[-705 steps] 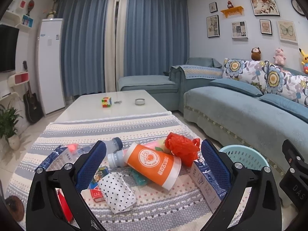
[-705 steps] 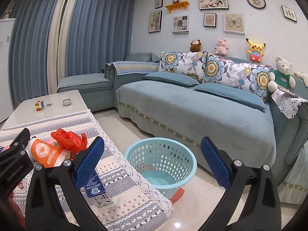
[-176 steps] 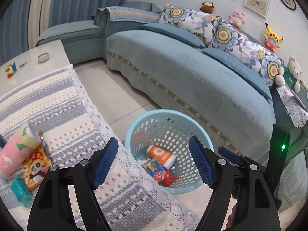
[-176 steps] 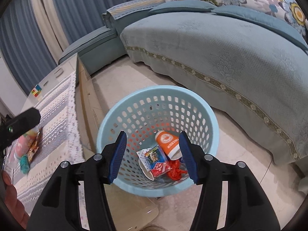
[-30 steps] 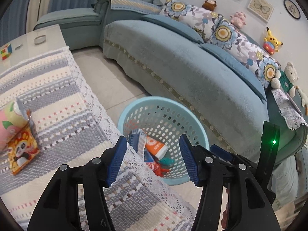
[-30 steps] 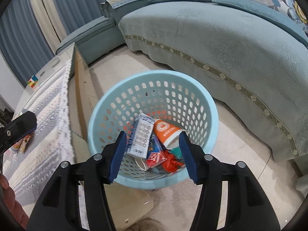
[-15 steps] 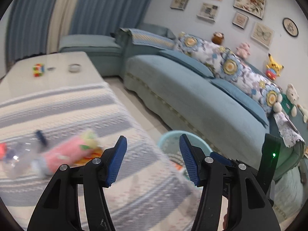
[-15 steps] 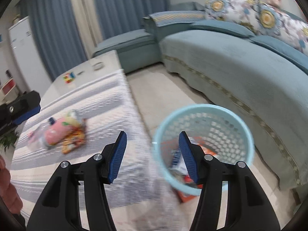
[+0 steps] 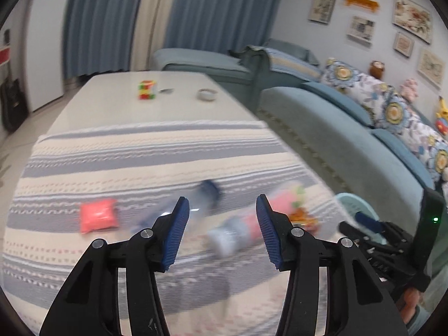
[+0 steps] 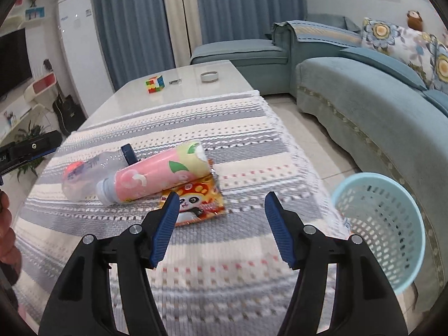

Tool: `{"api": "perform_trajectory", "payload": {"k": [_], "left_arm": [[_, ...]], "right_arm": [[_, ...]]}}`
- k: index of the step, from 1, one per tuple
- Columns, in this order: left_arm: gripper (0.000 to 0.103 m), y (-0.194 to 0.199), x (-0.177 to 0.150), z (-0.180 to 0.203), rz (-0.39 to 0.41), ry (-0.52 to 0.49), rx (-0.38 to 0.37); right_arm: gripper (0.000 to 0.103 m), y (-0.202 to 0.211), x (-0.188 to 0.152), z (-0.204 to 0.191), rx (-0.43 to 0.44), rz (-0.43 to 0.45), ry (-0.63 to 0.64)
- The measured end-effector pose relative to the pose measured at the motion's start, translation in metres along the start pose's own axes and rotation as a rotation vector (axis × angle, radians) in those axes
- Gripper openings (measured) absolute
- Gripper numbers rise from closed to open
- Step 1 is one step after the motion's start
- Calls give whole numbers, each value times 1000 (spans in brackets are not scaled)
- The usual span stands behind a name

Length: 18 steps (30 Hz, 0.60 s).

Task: Collect trash
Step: 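Move both tools back over the table toward the bottles, then grasp the pink drink bottle with the right tool while the left tool grasps the water bottle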

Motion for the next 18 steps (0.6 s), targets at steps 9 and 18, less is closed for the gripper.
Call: {"api": "perform_trajectory", "payload": {"k": [9,18], "left_arm": [[67,-50,-2,-61,-95,3,85],[63,-83,-18,-47,-204,-62,10]], "right_arm": [[59,-22,-6,-14,39,-26,14],[59,-29,8,-34,134,-80,14]]}}
Point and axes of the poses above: each gripper's, at about its wrist camera, not at the fingertips, and y roughly against the way its jaws point, z to its right, x to its top, the point moved 8 cm from there along -y, roughly the way its jaws point, and after that the axes turned 11 degrees about -z, right-handed, at the moved point
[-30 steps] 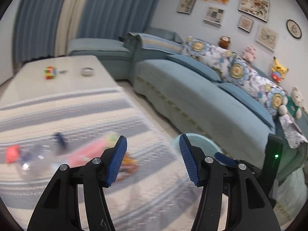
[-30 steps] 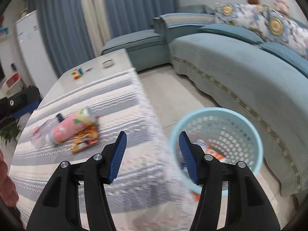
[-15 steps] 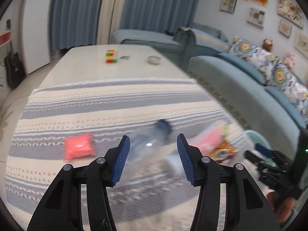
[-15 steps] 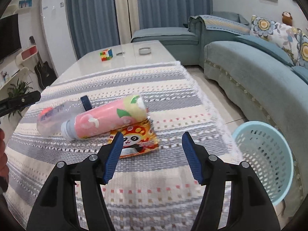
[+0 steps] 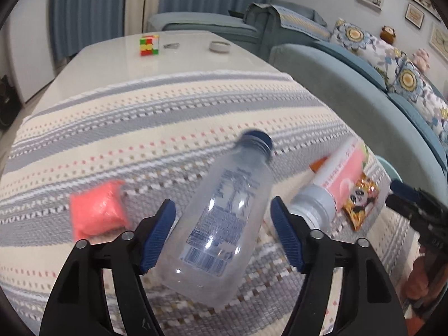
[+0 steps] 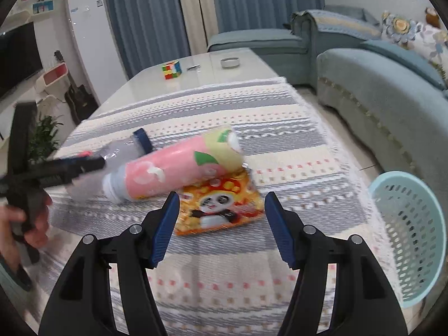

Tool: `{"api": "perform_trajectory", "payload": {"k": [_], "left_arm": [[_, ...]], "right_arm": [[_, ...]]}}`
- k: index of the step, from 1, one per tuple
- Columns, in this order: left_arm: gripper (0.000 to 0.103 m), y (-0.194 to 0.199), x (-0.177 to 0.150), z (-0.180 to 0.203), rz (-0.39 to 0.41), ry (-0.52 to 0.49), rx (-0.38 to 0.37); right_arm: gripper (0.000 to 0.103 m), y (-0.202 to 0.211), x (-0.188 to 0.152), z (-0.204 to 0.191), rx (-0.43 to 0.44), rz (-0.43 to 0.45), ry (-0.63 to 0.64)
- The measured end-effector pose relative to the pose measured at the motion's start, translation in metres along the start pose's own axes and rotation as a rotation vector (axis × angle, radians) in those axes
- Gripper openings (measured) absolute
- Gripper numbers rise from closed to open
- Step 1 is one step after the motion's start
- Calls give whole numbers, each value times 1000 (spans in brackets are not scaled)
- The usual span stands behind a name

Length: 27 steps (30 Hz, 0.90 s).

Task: Collect trash
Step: 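Grasp the pink drink bottle with the right tool while the left tool grasps the water bottle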

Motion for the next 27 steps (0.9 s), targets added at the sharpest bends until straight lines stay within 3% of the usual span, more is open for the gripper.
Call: {"api": "perform_trajectory", "payload": {"k": [4,8,16,22,24,27], "left_arm": [[55,-8,-9,4,-21,15,-18],[54,-8,-18,0,2,100,-37],[54,8,-47,0,45,160,-45],[54,19,-65,-6,65,200,-43],[54,22,-67,-9,68,214,-45],[54,27,-73,-14,70,235,-39]], "right_arm": [[60,-13,16,-23,64,-63,-9],[65,-36,27,-35,128,-158,-86],[69,-75,48,-36,185,-248,-276],[69,-99,59,-49,194,-290,-341],[68,-103,64,-57,164,-287,-318],[57,-102,64,-68,159,-290,-268]]}}
Point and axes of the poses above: each gripper's, at about its wrist camera, not at the fingertips, and y roughly against the way its jaws point, z to its right, x to its top, the point moved 8 cm from there along -y, roughly the way its jaws point, and after that the axes turned 11 degrees about -z, right-handed, at the moved point
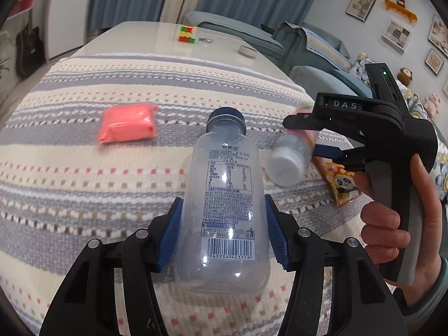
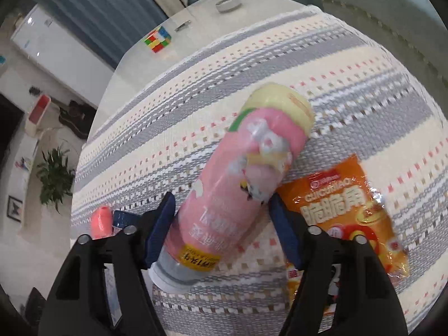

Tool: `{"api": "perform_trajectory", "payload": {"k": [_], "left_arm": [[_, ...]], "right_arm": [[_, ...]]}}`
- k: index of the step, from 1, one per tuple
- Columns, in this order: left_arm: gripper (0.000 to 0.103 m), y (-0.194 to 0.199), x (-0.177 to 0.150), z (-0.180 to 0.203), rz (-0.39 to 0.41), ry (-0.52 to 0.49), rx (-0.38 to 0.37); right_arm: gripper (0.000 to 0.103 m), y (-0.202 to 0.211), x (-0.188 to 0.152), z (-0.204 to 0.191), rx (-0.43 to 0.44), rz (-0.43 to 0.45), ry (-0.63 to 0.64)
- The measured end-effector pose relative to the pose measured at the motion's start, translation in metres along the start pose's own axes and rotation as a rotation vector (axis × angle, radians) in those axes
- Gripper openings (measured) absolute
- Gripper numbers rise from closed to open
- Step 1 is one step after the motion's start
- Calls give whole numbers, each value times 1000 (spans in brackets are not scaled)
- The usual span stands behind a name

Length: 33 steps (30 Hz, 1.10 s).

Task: Collect trash
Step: 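Grasp the pink drink bottle with the right tool while the left tool grasps the water bottle, then carry both bottles over the basket and open both tools to drop them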

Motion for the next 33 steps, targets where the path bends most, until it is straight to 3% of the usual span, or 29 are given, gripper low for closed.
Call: {"api": "perform_trajectory", "payload": {"k": [3,15,25,33], "left_arm": [[54,7,-8,-4,-3,14,10],[54,27,-43,5,-57,25,6],[57,22,-62,34,-134,-31,22],[60,4,-54,55,-153,-67,107]], "right_arm": [[47,3,-12,-10,-35,-6,80],[46,40,-86,6,-43,-63,230],[46,75,-149,48,-260,-87,488],[47,84,-161,69,-245,-97,457]]}}
Point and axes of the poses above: each gripper's, at about its wrist camera, not at the fingertips, and y roughly against the way its jaws point, z to its right, x to its top, the point moved 8 cm from there along -y, roughly the way its jaws point, and after that the axes turned 11 degrees about -z, right-handed, at the moved point
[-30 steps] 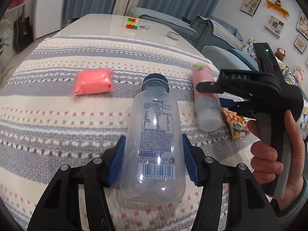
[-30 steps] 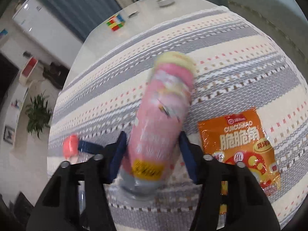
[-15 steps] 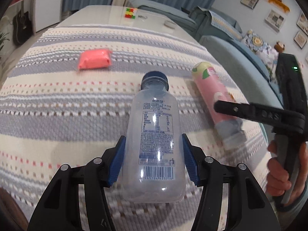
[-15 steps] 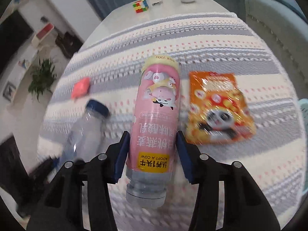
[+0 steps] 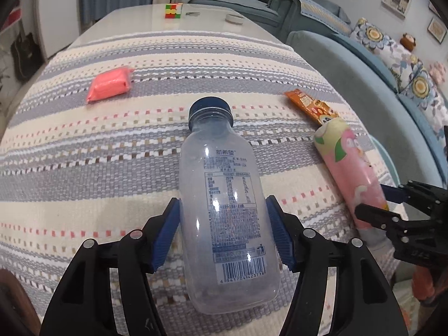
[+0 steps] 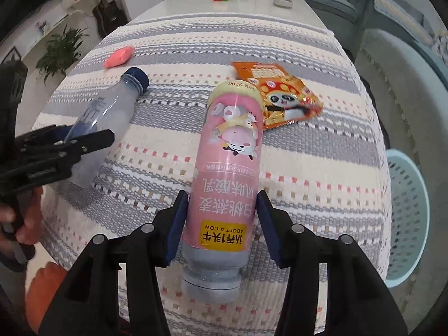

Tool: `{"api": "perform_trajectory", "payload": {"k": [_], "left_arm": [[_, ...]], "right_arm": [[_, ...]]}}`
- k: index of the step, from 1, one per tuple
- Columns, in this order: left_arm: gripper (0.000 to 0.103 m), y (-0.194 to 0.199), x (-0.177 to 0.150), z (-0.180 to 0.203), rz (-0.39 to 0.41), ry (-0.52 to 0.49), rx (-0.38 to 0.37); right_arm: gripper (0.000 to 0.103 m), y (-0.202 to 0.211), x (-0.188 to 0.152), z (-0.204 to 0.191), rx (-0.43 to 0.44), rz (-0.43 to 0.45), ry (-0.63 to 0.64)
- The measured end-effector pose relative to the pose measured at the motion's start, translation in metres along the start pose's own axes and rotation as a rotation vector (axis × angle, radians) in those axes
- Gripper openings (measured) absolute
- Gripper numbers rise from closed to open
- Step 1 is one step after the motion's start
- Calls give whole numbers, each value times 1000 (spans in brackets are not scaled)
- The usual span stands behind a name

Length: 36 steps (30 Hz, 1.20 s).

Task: Collect trash
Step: 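Carry both bottles over the basket and open both tools to drop them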

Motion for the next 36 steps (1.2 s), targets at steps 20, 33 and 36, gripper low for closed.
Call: {"api": "perform_trajectory", "payload": {"k": [20,33,36], "left_arm": [[54,58,31,38,198,-41,-110],[54,91,75,193,322,-242,-258],[54,80,78,240,311,-304,-299]], "right_arm": [[45,67,18,17,91,267,-126],[45,158,-31,176,-34,496,-460],[45,157,-52,216,-90,491,-545]]}}
Point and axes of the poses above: each gripper's, at about its wrist camera, not at the fingertips, and y roughly against the way its jaws point, z to its right, x to its top, the point moved 8 cm from there along -y, roughly the way its jaws point, and after that the axes turned 11 degrees about -z, right-handed, at the moved point
